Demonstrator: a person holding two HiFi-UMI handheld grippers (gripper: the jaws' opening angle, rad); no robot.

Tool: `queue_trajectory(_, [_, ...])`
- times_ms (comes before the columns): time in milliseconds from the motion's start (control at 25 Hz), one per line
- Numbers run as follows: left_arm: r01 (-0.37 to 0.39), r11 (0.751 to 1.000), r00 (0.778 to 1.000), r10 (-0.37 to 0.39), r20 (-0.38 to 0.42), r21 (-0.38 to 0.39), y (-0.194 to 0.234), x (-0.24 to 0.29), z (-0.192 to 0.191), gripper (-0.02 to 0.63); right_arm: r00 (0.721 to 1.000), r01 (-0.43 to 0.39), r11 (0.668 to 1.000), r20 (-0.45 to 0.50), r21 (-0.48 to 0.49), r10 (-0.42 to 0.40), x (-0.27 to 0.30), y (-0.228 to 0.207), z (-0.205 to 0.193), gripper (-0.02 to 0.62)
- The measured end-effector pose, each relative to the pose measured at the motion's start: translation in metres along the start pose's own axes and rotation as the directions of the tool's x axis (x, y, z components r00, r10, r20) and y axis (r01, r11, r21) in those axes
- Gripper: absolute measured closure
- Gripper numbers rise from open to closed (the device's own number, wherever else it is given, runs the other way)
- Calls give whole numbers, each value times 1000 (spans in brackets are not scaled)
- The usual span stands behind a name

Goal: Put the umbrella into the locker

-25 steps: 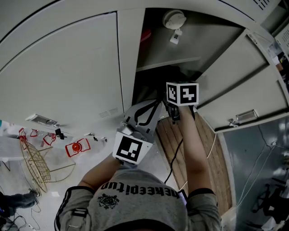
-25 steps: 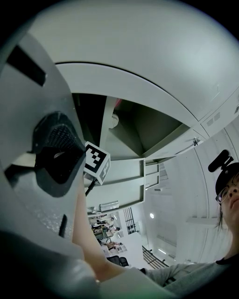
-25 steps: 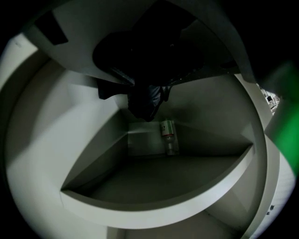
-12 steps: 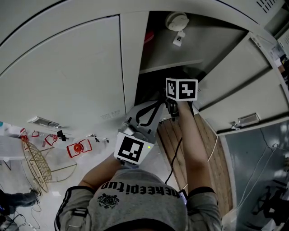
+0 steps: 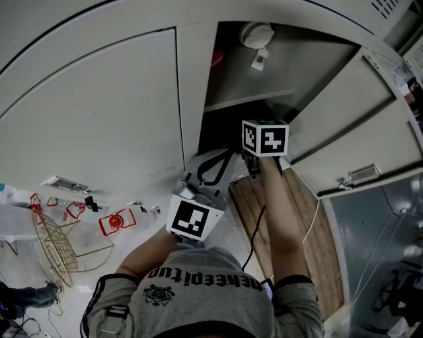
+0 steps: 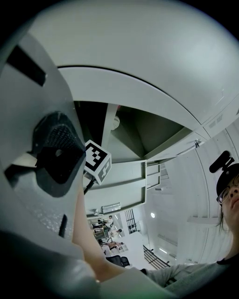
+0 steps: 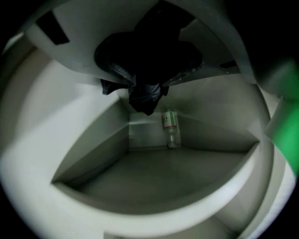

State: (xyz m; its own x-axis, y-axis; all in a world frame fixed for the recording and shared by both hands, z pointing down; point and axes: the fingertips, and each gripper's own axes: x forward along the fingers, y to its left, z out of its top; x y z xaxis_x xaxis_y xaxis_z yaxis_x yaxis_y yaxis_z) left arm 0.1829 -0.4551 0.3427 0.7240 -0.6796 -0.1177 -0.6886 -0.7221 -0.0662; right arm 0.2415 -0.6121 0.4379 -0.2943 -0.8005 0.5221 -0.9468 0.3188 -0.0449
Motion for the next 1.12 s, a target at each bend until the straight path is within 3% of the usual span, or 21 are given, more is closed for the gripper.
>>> queue_trajectory(280, [-7,1000,1000,7,13,-17,2,-3,3,601,990,20,999,137,26,-23,-35,5,7,563])
queue_trajectory(400, [-8,1000,1000,8,19,-18,1,-4,7,601,980,12,999,199,38,-20,-55,11,12,594])
queue_trajectory(800, [-34,998,999,35,30,-51,-11,-16,23,601,930,57,998,363,4,-55,-131,28,17,594])
queue_trajectory(1120, [-62,996,997,65,41,-61,-23,-32,38,601,893,102,995,441,7,-94,-187,35,10,594])
